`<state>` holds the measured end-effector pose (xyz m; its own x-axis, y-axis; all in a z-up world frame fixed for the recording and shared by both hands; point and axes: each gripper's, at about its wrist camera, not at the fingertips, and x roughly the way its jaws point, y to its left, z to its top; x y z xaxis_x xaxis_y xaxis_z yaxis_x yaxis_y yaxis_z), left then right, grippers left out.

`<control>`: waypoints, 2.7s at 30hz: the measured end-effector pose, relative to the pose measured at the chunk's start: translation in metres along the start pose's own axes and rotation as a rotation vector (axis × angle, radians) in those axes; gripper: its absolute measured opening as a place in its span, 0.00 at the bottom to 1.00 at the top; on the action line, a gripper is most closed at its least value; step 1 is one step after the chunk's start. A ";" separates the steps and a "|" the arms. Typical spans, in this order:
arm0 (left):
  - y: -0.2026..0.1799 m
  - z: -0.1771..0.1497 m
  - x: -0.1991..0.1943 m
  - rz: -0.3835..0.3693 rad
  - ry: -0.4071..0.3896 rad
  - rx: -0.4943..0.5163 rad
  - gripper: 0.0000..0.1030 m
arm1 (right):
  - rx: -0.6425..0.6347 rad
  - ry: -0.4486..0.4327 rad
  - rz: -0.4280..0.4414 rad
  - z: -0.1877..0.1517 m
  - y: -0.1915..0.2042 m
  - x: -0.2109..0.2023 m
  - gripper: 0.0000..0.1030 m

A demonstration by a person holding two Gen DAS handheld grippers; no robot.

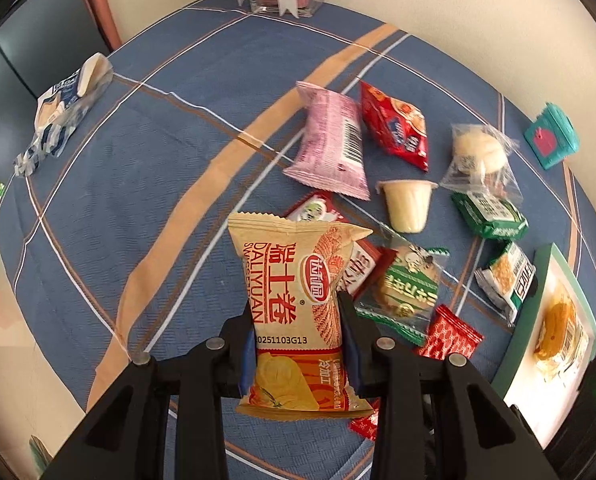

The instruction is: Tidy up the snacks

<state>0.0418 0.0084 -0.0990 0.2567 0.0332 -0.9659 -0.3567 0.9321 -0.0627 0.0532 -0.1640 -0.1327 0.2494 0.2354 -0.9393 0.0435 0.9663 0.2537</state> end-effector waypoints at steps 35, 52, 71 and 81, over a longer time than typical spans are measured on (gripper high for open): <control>-0.002 0.006 0.036 -0.024 0.085 0.010 0.36 | -0.147 -0.004 -0.233 -0.011 0.019 0.016 0.52; -0.006 -0.001 0.010 -0.044 0.022 0.012 0.36 | -0.098 -0.052 -0.132 0.004 0.007 -0.023 0.46; -0.029 -0.006 -0.032 -0.077 -0.081 0.042 0.36 | 0.004 -0.196 -0.047 0.003 -0.023 -0.094 0.46; -0.101 -0.033 -0.050 -0.104 -0.112 0.207 0.36 | 0.148 -0.220 -0.057 0.000 -0.090 -0.117 0.46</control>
<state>0.0348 -0.0992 -0.0524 0.3839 -0.0376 -0.9226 -0.1349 0.9862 -0.0963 0.0205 -0.2790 -0.0456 0.4458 0.1375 -0.8845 0.1999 0.9479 0.2481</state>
